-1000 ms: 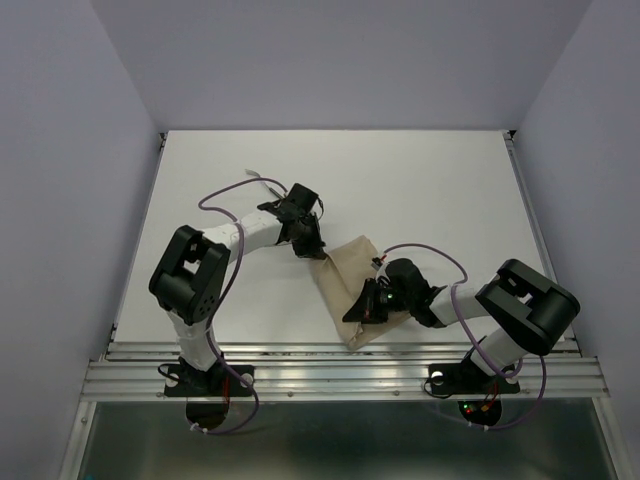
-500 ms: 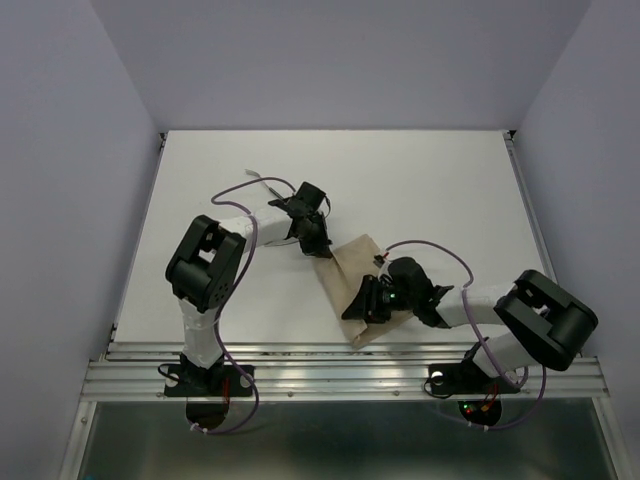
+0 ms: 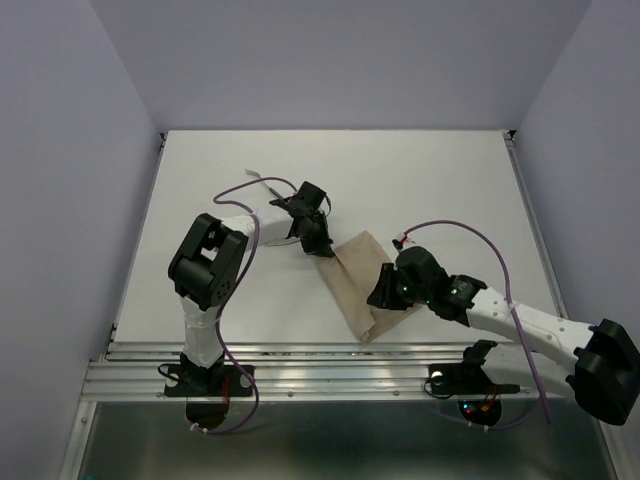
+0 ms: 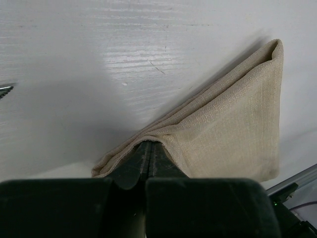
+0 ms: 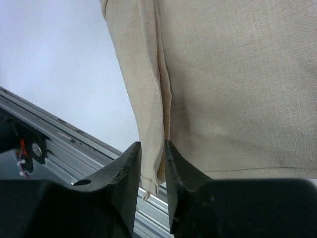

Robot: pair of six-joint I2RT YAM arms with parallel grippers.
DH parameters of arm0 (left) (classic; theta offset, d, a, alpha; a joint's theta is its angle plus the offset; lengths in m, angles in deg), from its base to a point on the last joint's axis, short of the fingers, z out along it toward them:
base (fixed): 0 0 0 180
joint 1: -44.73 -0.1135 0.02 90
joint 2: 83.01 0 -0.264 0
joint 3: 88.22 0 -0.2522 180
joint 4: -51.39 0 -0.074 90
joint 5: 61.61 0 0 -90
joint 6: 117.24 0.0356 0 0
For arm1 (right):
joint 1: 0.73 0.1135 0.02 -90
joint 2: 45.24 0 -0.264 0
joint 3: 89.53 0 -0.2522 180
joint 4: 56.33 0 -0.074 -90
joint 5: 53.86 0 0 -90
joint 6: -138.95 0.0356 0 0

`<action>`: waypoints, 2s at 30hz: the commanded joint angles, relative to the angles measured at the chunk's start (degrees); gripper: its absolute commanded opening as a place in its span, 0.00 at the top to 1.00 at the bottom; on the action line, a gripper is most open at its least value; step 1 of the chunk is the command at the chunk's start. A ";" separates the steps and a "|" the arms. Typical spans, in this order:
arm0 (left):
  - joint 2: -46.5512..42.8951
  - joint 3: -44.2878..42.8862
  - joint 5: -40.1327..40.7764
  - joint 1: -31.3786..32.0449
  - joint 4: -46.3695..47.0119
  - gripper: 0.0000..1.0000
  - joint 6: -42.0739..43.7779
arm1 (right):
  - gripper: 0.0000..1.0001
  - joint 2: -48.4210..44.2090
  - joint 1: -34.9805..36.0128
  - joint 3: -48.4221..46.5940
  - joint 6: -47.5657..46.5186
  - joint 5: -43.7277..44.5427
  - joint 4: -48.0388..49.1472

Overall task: Fold the napkin into a case and place the utensils inside
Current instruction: Fold the lower triangle-folded napkin at the center of the board.

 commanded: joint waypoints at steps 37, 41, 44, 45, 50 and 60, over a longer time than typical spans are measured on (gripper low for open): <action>0.16 -10.69 6.72 0.37 -8.45 0.83 7.31 | 0.99 19.64 10.51 3.40 2.33 13.36 5.51; -2.12 -11.57 8.30 0.63 -11.01 0.80 8.89 | 0.99 20.26 10.51 3.58 3.47 12.03 6.56; -3.36 -11.05 8.57 0.81 -11.45 0.80 9.42 | 0.99 20.61 10.51 3.14 3.83 11.94 6.91; -3.45 -10.96 8.57 0.81 -11.54 0.80 9.51 | 0.99 20.61 10.51 3.05 4.00 11.85 7.00; -3.80 -9.91 9.01 0.89 -11.01 0.81 8.99 | 0.99 20.61 10.51 2.44 4.18 11.50 7.35; 0.59 -12.71 7.34 0.98 -7.77 0.97 8.02 | 0.99 19.91 10.51 3.14 4.97 11.59 7.27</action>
